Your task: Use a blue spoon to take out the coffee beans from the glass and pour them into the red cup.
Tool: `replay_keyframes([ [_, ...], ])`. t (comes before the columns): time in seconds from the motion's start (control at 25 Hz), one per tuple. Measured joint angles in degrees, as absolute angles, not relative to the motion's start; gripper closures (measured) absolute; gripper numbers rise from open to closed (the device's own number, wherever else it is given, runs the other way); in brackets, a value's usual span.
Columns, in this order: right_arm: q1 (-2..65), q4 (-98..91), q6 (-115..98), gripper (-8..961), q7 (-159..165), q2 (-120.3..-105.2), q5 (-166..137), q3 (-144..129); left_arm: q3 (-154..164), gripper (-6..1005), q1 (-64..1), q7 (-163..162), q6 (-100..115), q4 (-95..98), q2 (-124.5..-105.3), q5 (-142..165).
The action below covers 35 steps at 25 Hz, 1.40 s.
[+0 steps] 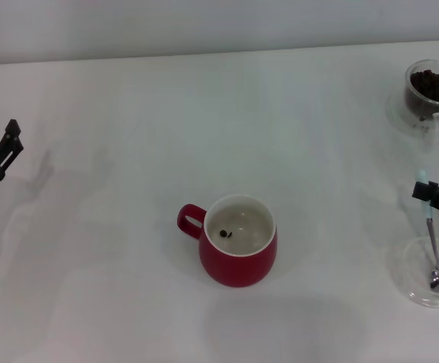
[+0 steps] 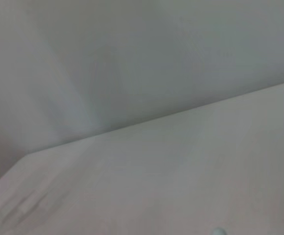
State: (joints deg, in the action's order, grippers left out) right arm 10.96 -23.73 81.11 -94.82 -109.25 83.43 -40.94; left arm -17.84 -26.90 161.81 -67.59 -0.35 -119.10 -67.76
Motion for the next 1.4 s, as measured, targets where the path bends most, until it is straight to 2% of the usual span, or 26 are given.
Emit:
replay_keyframes([
  [0.28, 10.77, -23.73, 80.70, 770, -94.38, -108.97, 83.40, -40.92, -17.84, 137, -26.90, 161.81, -67.58, -0.46, -119.18, -67.76],
  [0.48, 10.82, -23.73, 80.68, 651, -94.38, -108.97, 83.40, -40.93, -17.84, 138, -26.90, 161.81, -67.58, -0.61, -119.18, -67.76],
  [0.84, 11.20, -24.15, 80.68, 651, -94.84, -108.98, 83.85, -40.47, -17.84, 138, -26.88, 161.81, -67.59, -0.62, -119.18, -67.85],
  [1.16, 13.86, -23.89, 80.36, 651, -98.94, -109.88, 83.99, -31.06, -17.84, 137, -26.71, 161.80, -67.59, -0.61, -119.27, -68.01],
  [1.4, 16.42, -23.82, 76.62, 651, -104.41, -111.71, 84.03, -21.81, -17.84, 137, -26.34, 161.81, -68.23, -0.84, -119.33, -68.12],
])
